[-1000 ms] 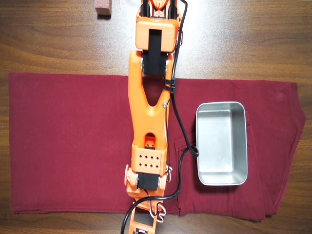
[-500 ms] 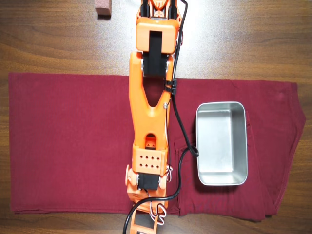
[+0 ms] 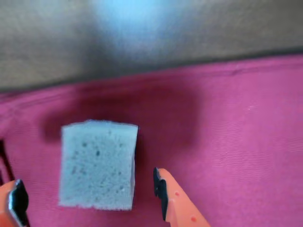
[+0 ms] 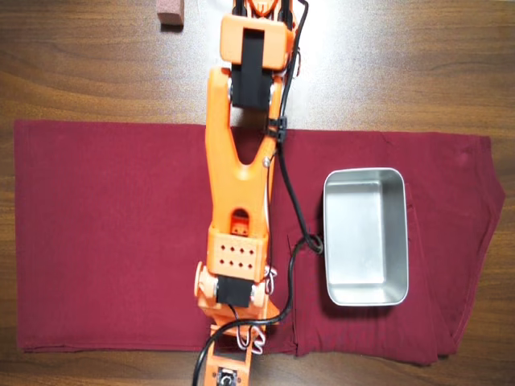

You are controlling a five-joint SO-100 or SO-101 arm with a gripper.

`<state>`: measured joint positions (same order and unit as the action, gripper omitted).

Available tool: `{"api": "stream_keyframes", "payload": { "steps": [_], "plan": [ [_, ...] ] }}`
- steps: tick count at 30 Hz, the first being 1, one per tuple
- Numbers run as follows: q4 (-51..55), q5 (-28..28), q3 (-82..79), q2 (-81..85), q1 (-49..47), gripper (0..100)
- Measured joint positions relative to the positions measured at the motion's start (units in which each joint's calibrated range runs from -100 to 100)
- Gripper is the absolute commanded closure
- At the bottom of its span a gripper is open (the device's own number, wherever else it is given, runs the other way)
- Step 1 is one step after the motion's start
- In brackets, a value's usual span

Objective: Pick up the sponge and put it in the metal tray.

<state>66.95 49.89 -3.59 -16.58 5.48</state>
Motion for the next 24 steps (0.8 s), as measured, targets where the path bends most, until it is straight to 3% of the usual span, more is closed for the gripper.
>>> {"api": "stream_keyframes", "payload": {
  "steps": [5, 9, 14, 24],
  "plan": [
    [-1.60, -0.05, 0.00, 0.00, -0.10, 66],
    [-4.98, -0.73, 0.00, -2.86, -0.20, 72],
    [-7.23, -2.10, 0.00, -5.56, -0.40, 100],
    [-2.25, -1.86, -0.18, 2.69, -3.19, 100]
  ]
}}
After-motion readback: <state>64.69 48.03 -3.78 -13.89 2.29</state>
